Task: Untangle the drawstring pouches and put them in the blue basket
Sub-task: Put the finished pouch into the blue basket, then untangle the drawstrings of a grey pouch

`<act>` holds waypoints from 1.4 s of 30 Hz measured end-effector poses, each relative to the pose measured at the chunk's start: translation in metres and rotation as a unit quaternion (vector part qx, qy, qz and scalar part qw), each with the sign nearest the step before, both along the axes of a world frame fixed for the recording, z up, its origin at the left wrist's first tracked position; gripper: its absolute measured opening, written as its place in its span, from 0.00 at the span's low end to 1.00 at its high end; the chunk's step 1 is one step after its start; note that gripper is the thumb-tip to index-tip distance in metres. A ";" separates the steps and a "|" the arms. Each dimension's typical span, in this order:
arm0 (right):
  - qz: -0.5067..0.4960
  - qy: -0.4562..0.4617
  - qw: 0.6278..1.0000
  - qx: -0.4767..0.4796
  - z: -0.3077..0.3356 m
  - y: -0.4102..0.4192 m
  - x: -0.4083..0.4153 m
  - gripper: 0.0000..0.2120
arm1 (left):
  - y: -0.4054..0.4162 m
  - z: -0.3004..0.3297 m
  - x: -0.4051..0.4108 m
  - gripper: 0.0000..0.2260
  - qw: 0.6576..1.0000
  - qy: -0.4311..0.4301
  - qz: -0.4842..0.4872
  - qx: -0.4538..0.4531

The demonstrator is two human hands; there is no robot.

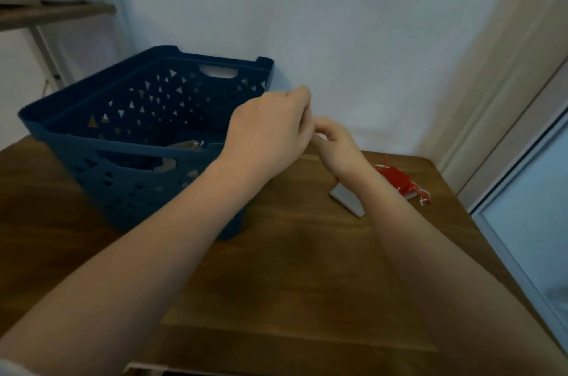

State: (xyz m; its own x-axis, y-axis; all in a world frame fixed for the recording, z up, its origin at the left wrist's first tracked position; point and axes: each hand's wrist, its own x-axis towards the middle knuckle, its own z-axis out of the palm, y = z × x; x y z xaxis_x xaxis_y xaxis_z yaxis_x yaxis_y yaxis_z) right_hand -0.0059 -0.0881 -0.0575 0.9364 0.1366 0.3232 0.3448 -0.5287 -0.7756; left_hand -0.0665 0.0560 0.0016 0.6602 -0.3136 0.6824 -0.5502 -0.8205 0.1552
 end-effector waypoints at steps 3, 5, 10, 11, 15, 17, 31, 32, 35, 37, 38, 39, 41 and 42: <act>-0.098 0.056 0.991 -0.071 -0.026 -0.041 0.000 0.14 | -0.021 -0.011 0.002 0.07 0.999 0.046 -0.024 -0.004; -0.174 0.080 0.966 -0.175 -0.046 -0.075 0.001 0.15 | -0.035 -0.022 0.005 0.06 0.994 0.095 -0.041 -0.020; -0.199 0.186 0.903 -0.332 -0.083 -0.121 -0.009 0.29 | -0.054 -0.050 0.016 0.05 0.980 0.190 -0.047 -0.027; -0.182 0.200 0.898 -0.346 -0.086 -0.122 -0.011 0.32 | -0.055 -0.054 0.019 0.05 0.978 0.203 -0.037 -0.029; -0.225 0.181 0.905 -0.314 -0.094 -0.123 -0.007 0.26 | -0.063 -0.070 0.024 0.05 0.967 0.252 -0.018 -0.033; -0.274 0.147 0.889 -0.335 -0.095 -0.121 -0.004 0.22 | -0.066 -0.076 0.024 0.04 0.965 0.259 -0.020 -0.029; -0.258 -0.026 0.940 -0.221 -0.081 -0.112 -0.016 0.08 | -0.066 -0.097 0.046 0.15 0.966 0.237 -0.103 -0.018; -0.223 -0.057 0.951 -0.206 -0.076 -0.108 -0.019 0.05 | -0.067 -0.097 0.047 0.17 0.967 0.226 -0.113 -0.016; -0.122 -0.074 0.975 -0.169 -0.060 -0.096 -0.028 0.04 | -0.069 -0.094 0.051 0.21 0.970 0.209 -0.125 0.011; -0.079 -0.072 0.981 -0.161 -0.052 -0.092 -0.032 0.03 | -0.068 -0.091 0.055 0.22 0.972 0.205 -0.102 0.043; -0.056 -0.068 0.981 -0.170 -0.049 -0.093 -0.034 0.02 | -0.067 -0.091 0.057 0.22 0.973 0.201 -0.093 0.059; -0.032 -0.060 0.981 -0.181 -0.046 -0.093 -0.036 0.02 | -0.066 -0.090 0.058 0.21 0.972 0.204 -0.090 0.069; 0.005 -0.049 0.978 -0.203 -0.041 -0.096 -0.038 0.03 | -0.062 -0.088 0.058 0.18 0.956 0.268 -0.108 0.057; 0.013 -0.052 0.976 -0.213 -0.039 -0.097 -0.039 0.04 | -0.060 -0.088 0.057 0.16 0.940 0.315 -0.124 0.042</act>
